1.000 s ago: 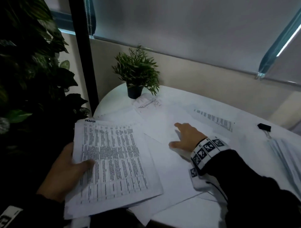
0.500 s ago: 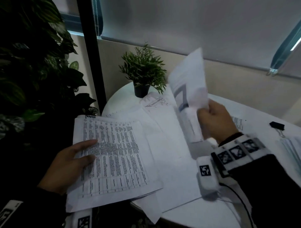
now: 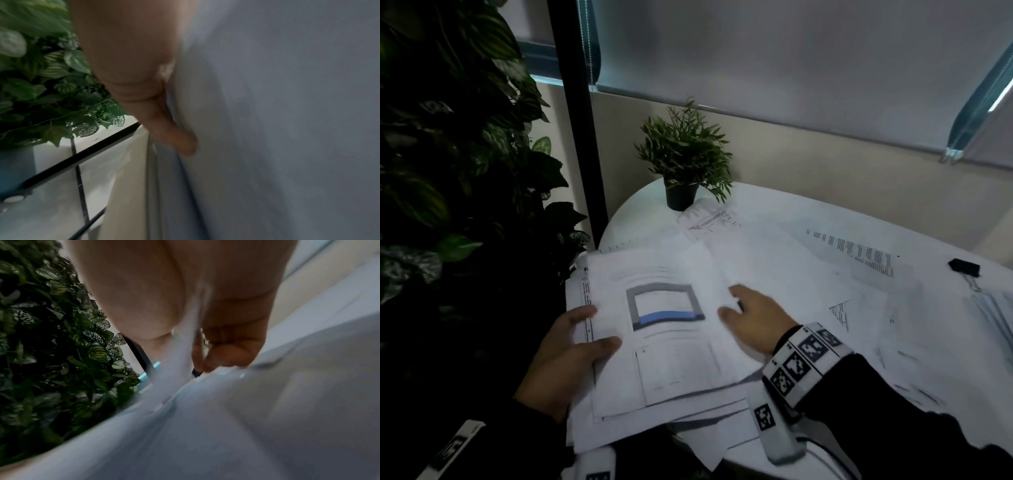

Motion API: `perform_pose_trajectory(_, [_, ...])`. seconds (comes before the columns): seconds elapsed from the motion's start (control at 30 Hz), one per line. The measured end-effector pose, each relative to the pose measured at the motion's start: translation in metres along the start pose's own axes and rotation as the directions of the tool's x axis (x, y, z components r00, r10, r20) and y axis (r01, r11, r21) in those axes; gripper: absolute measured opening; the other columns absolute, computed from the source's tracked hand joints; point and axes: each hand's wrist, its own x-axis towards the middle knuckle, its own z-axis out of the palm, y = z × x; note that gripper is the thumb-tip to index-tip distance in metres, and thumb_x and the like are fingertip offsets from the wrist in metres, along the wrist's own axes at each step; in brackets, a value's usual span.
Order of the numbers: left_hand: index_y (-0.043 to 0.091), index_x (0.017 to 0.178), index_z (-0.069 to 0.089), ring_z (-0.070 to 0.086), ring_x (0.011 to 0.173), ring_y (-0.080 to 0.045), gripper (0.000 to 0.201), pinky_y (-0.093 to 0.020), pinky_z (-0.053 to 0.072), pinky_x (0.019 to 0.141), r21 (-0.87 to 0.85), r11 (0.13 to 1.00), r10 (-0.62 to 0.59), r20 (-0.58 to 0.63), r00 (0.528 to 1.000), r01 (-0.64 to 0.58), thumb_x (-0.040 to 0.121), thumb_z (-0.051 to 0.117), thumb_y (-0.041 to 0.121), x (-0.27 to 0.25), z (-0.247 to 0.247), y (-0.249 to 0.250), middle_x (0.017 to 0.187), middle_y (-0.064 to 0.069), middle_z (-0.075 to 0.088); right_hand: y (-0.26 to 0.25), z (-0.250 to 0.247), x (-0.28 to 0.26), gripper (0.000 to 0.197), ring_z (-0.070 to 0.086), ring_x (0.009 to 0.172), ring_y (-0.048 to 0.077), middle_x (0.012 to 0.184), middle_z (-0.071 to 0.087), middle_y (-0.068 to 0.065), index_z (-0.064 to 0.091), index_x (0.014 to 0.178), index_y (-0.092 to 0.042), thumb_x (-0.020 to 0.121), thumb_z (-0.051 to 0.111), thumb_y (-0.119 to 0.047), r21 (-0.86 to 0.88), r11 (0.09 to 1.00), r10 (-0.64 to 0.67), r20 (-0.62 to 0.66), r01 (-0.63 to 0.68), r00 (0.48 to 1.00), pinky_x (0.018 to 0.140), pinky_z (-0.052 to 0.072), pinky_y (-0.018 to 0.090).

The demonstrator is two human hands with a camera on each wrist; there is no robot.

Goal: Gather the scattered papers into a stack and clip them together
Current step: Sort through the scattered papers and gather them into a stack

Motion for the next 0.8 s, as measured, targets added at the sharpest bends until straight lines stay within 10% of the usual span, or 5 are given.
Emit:
perform_pose_trajectory(0.33, [0.025, 0.115, 0.059, 0.049, 0.11, -0.02, 0.055, -0.029, 0.04, 0.087, 0.378, 0.916, 0.161, -0.039, 0.986, -0.134, 0.08, 0.048, -0.016, 0.006, -0.019, 0.013, 0.128, -0.002, 0.052, 0.008, -0.023, 0.018, 0.025, 0.058, 0.104, 0.026, 0.114, 0.056, 0.01, 0.053, 0.113, -0.009, 0.092, 0.048, -0.02, -0.692, 0.712, 0.128, -0.034, -0.115, 0.991, 0.074, 0.045, 0.03])
perform_pose_trajectory(0.5, [0.013, 0.113, 0.065, 0.055, 0.089, -0.013, 0.035, -0.022, 0.041, 0.076, 0.376, 0.921, 0.132, -0.051, 0.99, -0.103, 0.089, 0.048, -0.007, -0.002, -0.015, 0.014, 0.113, -0.004, 0.059, -0.009, -0.053, 0.009, 0.024, 0.063, 0.088, 0.029, 0.097, 0.068, 0.012, 0.063, 0.096, -0.013, 0.079, 0.047, -0.022, -0.011, 1.0, -0.019, -0.405, 0.016, 0.914, 0.078, 0.049, 0.037])
perform_pose_trajectory(0.57, [0.012, 0.109, 0.066, 0.055, 0.091, -0.016, 0.034, -0.024, 0.04, 0.08, 0.354, 0.931, 0.113, -0.056, 0.992, -0.086, 0.088, 0.05, -0.009, -0.003, -0.013, 0.014, 0.117, -0.009, 0.061, -0.028, -0.061, -0.01, 0.018, 0.065, 0.079, 0.022, 0.091, 0.07, 0.008, 0.063, 0.096, -0.012, 0.08, 0.056, -0.009, 0.72, 0.626, -0.072, -0.328, 0.298, 0.942, 0.074, 0.053, 0.04])
perform_pose_trajectory(0.67, [0.01, 0.104, 0.066, 0.061, 0.082, -0.02, 0.018, -0.026, 0.046, 0.076, 0.215, 0.977, 0.017, -0.011, 1.0, -0.014, 0.094, 0.052, 0.007, -0.007, -0.007, 0.017, 0.117, -0.017, 0.065, -0.036, -0.053, -0.028, 0.039, 0.067, 0.088, 0.025, 0.11, 0.067, 0.016, 0.054, 0.117, -0.006, 0.079, 0.053, -0.002, 0.99, 0.074, -0.212, -0.1, 0.118, 0.972, 0.078, 0.057, 0.041])
perform_pose_trajectory(0.8, [0.02, 0.113, 0.066, 0.071, 0.088, -0.027, 0.056, -0.036, 0.057, 0.066, -0.088, 0.99, -0.093, 0.176, 0.98, 0.11, 0.087, 0.041, 0.062, -0.012, -0.008, 0.021, 0.105, -0.011, 0.073, -0.003, -0.005, -0.027, 0.034, 0.067, 0.089, 0.026, 0.116, 0.063, 0.015, 0.052, 0.116, -0.014, 0.085, 0.059, 0.0, 0.76, 0.643, 0.08, 0.056, -0.094, 0.995, 0.08, 0.056, 0.045])
